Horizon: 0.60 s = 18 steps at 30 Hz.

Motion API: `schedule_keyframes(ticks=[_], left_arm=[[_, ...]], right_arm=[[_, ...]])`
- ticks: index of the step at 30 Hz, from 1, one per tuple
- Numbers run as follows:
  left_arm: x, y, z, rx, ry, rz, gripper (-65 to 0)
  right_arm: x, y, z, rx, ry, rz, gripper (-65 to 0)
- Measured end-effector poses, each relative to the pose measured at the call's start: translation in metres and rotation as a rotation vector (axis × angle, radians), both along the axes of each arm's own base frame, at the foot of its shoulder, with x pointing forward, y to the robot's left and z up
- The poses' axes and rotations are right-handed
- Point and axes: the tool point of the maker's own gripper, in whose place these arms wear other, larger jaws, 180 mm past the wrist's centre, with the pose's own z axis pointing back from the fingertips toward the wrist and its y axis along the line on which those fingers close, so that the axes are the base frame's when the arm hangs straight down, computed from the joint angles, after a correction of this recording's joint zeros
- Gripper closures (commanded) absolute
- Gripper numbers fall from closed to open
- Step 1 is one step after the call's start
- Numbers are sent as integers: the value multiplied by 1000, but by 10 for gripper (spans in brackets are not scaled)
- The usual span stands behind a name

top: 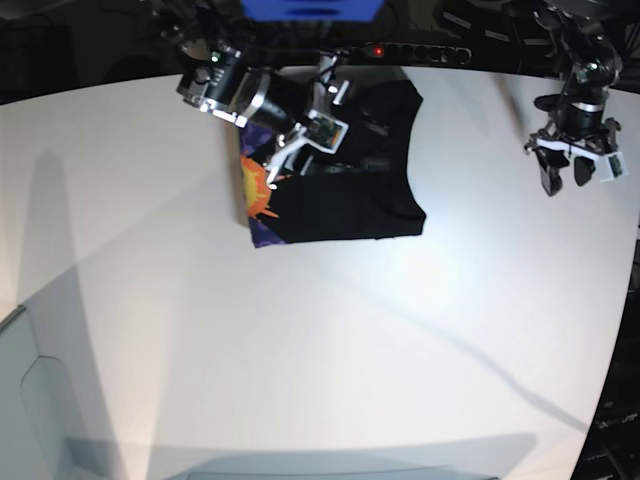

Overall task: Fold the T-shirt properly
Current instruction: 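Press and tuck the bundle edge with the right gripper, then withdraw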

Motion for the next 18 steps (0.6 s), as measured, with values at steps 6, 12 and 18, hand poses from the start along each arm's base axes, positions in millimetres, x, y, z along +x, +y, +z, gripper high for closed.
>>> schedule_keyframes(ticks=[6,12,18], left_arm=[[-5,-9,-8,-34,7,14,-362],[-1,-21,-4,-44,-12,-6,-362],[0,-24,-2,-46,-18,-14,-362]], right_arm=[[35,-52,-13,-66,-5,-167,-352],[66,-103,-42,-122,43,-313,-346],[78,-136,-76,-161,128,-403,-283]])
